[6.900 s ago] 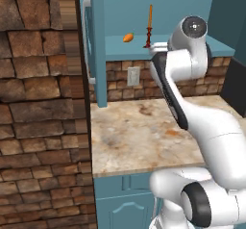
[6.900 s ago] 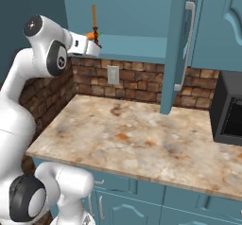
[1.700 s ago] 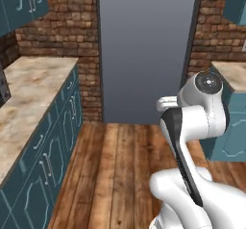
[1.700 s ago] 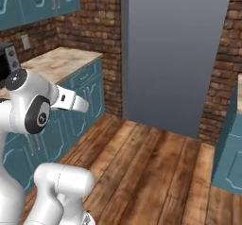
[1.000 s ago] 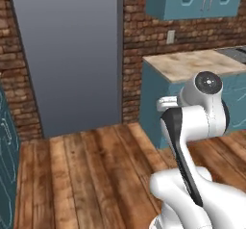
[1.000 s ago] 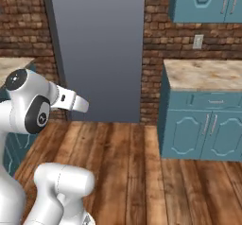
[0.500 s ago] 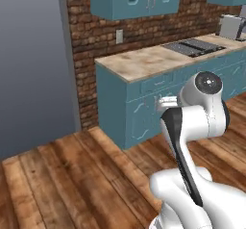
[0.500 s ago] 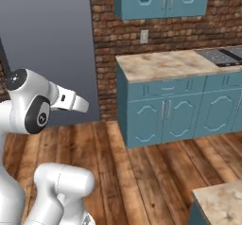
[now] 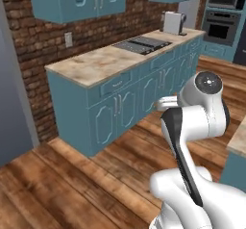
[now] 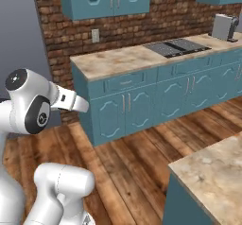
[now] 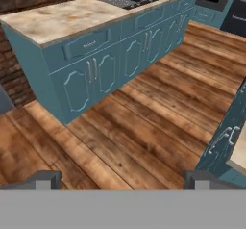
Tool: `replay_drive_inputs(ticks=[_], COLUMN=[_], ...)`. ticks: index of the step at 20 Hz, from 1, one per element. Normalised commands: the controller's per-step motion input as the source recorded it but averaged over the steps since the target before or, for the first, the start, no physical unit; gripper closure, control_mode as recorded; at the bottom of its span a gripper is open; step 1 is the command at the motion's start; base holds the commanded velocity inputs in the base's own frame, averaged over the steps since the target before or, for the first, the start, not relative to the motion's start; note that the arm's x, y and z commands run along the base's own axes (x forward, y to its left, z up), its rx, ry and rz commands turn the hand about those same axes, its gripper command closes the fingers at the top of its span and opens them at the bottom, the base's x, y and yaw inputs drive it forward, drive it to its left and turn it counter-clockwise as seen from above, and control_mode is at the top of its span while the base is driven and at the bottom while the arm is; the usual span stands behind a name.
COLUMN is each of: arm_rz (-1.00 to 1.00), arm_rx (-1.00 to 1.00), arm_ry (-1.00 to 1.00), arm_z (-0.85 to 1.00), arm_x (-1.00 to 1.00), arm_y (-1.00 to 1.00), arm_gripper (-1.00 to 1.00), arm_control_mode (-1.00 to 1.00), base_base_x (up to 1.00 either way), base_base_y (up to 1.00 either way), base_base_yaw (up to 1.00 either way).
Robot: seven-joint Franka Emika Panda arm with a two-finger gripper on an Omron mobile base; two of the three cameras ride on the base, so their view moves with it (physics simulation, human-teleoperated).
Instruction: Pick the candle and candle from the dining table and place them in the open cabinet. Close the cabinet after placing the objects.
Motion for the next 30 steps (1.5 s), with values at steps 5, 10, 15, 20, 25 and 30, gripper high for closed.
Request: replay_drive_inputs(ticks=[5, 10, 15, 20, 25, 30], arm_rz=[0.0, 0.0, 0.0, 0.0, 0.0, 0.0], arm_rx=[0.0, 0.0, 0.0, 0.0, 0.0, 0.0], arm_ry=[0.0, 0.0, 0.0, 0.0, 0.0, 0.0], arm_z=[0.0, 0.0, 0.0, 0.0, 0.0, 0.0], arm_x=[0.0, 0.0, 0.0, 0.0, 0.0, 0.0], arm_y=[0.0, 0.0, 0.0, 0.0, 0.0, 0.0], arm_gripper=[-1.0, -1.0, -1.0, -1.0, -1.0, -1.0], arm_control_mode=[1.0, 1.0, 1.0, 1.0, 1.0, 1.0], base_base_x=[0.27, 0.34, 0.34, 0.35, 0.41, 0.46], base_base_y=[0.03, 0.08, 0.16, 0.21, 0.26, 0.36], base_base_yaw=[-0.32, -0.27, -0.31, -0.34, -0.34, -0.36])
